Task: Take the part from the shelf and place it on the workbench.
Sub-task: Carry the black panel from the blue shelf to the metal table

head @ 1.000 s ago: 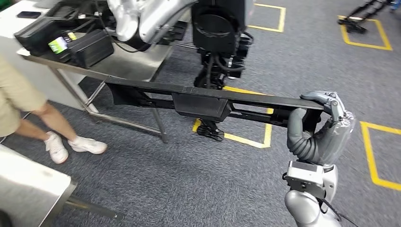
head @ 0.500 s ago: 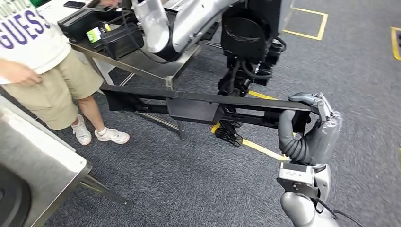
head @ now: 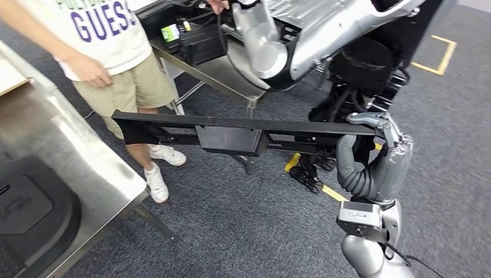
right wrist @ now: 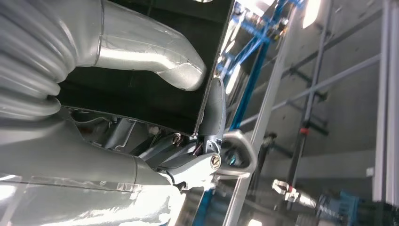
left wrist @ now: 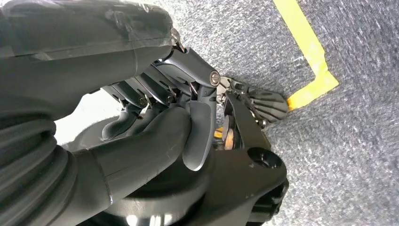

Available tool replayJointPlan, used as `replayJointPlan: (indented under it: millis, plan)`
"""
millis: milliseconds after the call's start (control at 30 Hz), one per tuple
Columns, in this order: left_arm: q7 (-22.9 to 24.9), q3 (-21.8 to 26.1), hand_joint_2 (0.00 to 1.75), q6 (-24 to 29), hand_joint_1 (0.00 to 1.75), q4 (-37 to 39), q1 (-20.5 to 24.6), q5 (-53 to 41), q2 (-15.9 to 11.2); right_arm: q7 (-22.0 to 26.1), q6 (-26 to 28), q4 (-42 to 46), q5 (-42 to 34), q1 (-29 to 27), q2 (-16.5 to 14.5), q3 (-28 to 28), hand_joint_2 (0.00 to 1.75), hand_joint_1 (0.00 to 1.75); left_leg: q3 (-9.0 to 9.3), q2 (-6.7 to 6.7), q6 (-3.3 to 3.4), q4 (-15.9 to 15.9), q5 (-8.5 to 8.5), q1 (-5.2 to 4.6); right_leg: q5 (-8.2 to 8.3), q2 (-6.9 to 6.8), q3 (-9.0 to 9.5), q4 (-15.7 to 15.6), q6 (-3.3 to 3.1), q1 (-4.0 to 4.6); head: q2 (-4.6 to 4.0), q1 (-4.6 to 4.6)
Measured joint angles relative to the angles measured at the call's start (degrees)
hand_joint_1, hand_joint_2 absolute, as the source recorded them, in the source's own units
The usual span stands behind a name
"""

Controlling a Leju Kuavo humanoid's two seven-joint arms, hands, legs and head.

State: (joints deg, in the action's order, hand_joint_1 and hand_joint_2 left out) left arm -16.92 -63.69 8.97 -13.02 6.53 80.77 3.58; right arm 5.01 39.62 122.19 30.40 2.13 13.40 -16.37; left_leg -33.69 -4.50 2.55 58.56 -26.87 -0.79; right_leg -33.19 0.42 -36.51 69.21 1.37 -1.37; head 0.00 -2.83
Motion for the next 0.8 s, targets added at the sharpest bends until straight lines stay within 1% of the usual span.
replayJointPlan:
  millis: [33,67,100,133,167,200,233,267,300,333,367,400,433,467,500,533,567,600,633,667,700,733,767,800]
  plan:
    - [0.0,0.0,1.75,0.0,1.75,0.0,0.0,0.0,0.0,0.0,0.0,-0.1,0.0,0.1,0.0,-0.1,1.75,1.75,-0.03,-0.78,-0.19,0.2,-0.17,0.06,2.00,1.26,1.46,-3.7,-0.10,-0.08,0.00,-0.06]
    - [0.1,0.0,1.75,-0.1,1.75,0.0,0.0,-0.1,0.0,-0.1,0.0,-0.2,-0.1,0.1,0.1,-0.2,1.75,1.75,-0.17,-1.54,-0.47,0.6,-0.37,0.10,3.32,2.51,2.66,-6.9,-0.22,-0.14,0.00,-0.05]
    - [0.2,0.0,1.75,-0.2,1.75,0.0,0.0,-0.2,0.0,-0.2,0.0,-0.3,0.0,0.2,0.2,-0.4,1.75,1.75,-0.39,-2.13,-0.78,0.9,-0.50,0.20,3.86,3.45,3.37,-8.8,-0.37,-0.12,0.00,-0.04]
    - [0.3,0.0,1.75,-0.3,1.75,0.0,0.0,-0.3,0.0,-0.3,0.0,-0.3,0.0,0.3,0.3,-0.6,1.75,1.75,-0.64,-2.72,-1.13,1.0,-0.57,0.31,3.72,3.91,3.64,-9.5,-0.59,-0.02,0.00,-0.02]
    - [0.4,0.0,1.75,-0.4,1.75,0.0,-0.1,-0.4,0.0,-0.4,0.0,-0.4,0.2,0.5,0.3,-0.8,1.75,1.75,-0.79,-3.30,-1.51,1.0,-0.56,0.40,3.72,3.45,3.72,-9.7,-0.90,0.09,0.00,0.03]
    - [0.5,0.0,1.75,-0.4,1.75,0.1,-0.2,-0.4,-0.1,-0.5,0.0,-0.4,0.3,0.6,0.4,-1.0,1.75,1.75,-0.83,-3.59,-1.81,1.0,-0.57,0.52,3.84,2.72,3.90,-10.0,-1.27,0.07,0.00,0.01]
    - [0.6,0.0,1.75,-0.5,1.75,0.1,-0.2,-0.4,-0.1,-0.6,0.0,-0.4,0.4,0.8,0.4,-1.2,1.75,1.75,-0.95,-3.01,-2.15,1.5,-0.87,0.46,3.94,2.04,4.17,-10.3,-1.61,0.01,0.00,0.11]
    - [0.7,0.0,1.75,-0.5,1.75,0.1,-0.2,-0.5,-0.2,-0.7,0.0,-0.5,0.4,0.9,0.4,-1.3,1.75,1.75,-1.49,-1.72,-2.48,2.8,-1.66,0.41,4.05,1.24,4.45,-10.7,-1.91,-0.08,0.00,0.34]
    - [0.7,0.0,1.75,-0.5,1.75,0.2,-0.2,-0.5,-0.2,-0.7,0.0,-0.5,0.4,0.9,0.4,-1.4,1.75,1.75,-2.58,-0.01,-2.78,5.2,-2.96,0.43,4.08,0.38,4.72,-10.9,-2.13,-0.12,0.00,0.55]
    - [0.7,0.0,1.75,-0.5,1.75,0.2,-0.1,-0.5,-0.2,-0.8,0.0,-0.6,0.4,0.9,0.4,-1.6,1.75,1.75,-4.26,1.74,-3.13,8.6,-4.57,0.50,3.99,-0.45,4.93,-11.0,-2.28,-0.01,0.00,0.78]
    - [0.7,0.0,1.75,-0.5,1.75,0.2,-0.1,-0.5,-0.2,-0.8,0.0,-0.6,0.4,0.9,0.5,-1.7,1.75,1.75,-6.18,2.74,-3.42,12.2,-6.03,0.73,3.85,-1.35,5.07,-11.1,-2.38,0.07,0.00,0.91]
    - [0.7,0.0,1.75,-0.5,1.75,0.2,-0.1,-0.5,-0.2,-0.8,0.0,-0.7,0.4,0.9,0.5,-1.9,1.75,1.75,-7.71,3.25,-3.65,15.0,-6.85,0.96,3.67,-2.20,5.21,-11.1,-2.41,0.11,0.00,0.91]
    - [0.8,0.0,1.75,-0.5,1.75,0.2,-0.1,-0.5,-0.2,-0.8,0.0,-0.9,0.4,0.9,0.5,-2.1,1.75,1.75,-8.45,3.50,-3.82,16.1,-6.73,1.18,3.47,-3.02,5.37,-11.0,-2.35,0.10,0.00,0.93]
    - [0.8,-0.1,1.75,-0.5,1.75,0.2,-0.2,-0.5,-0.3,-0.8,0.0,-1.0,0.4,0.9,0.5,-2.4,1.75,1.75,-8.11,3.71,-3.97,15.2,-5.59,1.39,3.24,-3.80,5.59,-11.0,-2.24,0.07,0.00,0.93]
    - [0.8,-0.1,1.75,-0.5,1.75,0.2,-0.3,-0.4,-0.3,-0.9,0.0,-1.1,0.4,1.0,0.5,-2.6,1.75,1.75,-6.75,4.13,-4.07,12.2,-3.69,1.59,2.98,-4.51,5.89,-11.0,-2.07,0.03,0.00,0.94]
    - [0.8,-0.1,1.75,-0.4,1.75,0.3,-0.4,-0.4,-0.3,-0.9,0.0,-1.3,0.4,1.3,0.5,-3.0,1.75,1.75,-4.95,5.26,-4.15,8.3,-1.86,1.74,2.70,-5.13,6.24,-11.0,-1.82,0.04,0.00,0.95]
    - [0.8,-0.1,1.75,-0.4,1.75,0.3,-0.4,-0.5,-0.4,-0.9,0.0,-1.5,0.3,1.6,0.5,-3.3,1.75,1.75,-3.32,6.34,-4.07,4.9,-0.51,1.65,2.36,-5.66,6.55,-11.0,-1.46,0.17,0.00,0.97]
    - [0.8,-0.1,1.75,-0.3,1.75,0.3,-0.4,-0.5,-0.4,-0.9,0.0,-1.7,0.2,1.9,0.6,-3.8,1.75,1.75,-2.23,7.13,-3.83,2.5,0.15,1.48,2.06,-6.10,6.85,-11.0,-1.10,0.26,0.00,0.91]
    - [0.7,-0.1,1.75,-0.4,1.75,0.4,-0.3,-0.5,-0.4,-0.9,0.0,-1.9,0.1,2.2,0.6,-4.2,1.75,1.75,-1.81,7.56,-3.50,1.5,0.11,1.20,1.80,-6.52,7.12,-11.0,-0.71,0.35,0.00,0.84]
    - [0.7,-0.1,1.75,-0.5,1.75,0.4,-0.3,-0.5,-0.4,-1.0,0.0,-2.0,-0.1,2.5,0.7,-4.6,1.75,1.75,-1.75,7.11,-3.07,1.4,-0.08,0.84,1.59,-6.95,7.40,-11.0,-0.34,0.34,0.00,0.74]
    - [0.7,-0.1,1.75,-0.6,1.75,0.4,-0.2,-0.5,-0.4,-0.9,0.0,-2.2,-0.3,2.8,0.8,-5.0,1.75,1.75,-1.62,6.48,-2.65,1.3,-0.16,0.80,1.34,-7.29,7.70,-11.1,0.02,0.15,0.00,0.65]
    - [0.7,-0.1,1.75,-0.7,1.75,0.4,-0.3,-0.6,-0.4,-0.9,0.0,-2.3,-0.4,3.1,0.8,-5.3,1.75,1.75,-1.43,5.90,-2.31,1.1,-0.20,0.80,0.91,-6.83,7.86,-10.8,0.34,-0.04,0.00,0.62]
    - [0.7,-0.1,1.75,-0.7,1.75,0.4,-0.2,-0.6,-0.4,-0.8,0.0,-2.4,-0.5,3.4,0.8,-5.6,1.75,1.75,-1.24,5.36,-1.93,1.0,-0.21,0.87,0.10,-5.71,7.53,-9.8,0.54,-0.23,0.00,0.55]
    - [0.7,-0.1,1.75,-0.8,1.75,0.4,-0.2,-0.6,-0.4,-0.8,0.0,-2.5,-0.6,3.8,0.9,-5.9,1.75,1.75,-1.06,4.85,-1.57,0.8,-0.17,1.02,-1.18,-4.18,6.50,-7.5,0.61,-0.33,0.00,0.41]
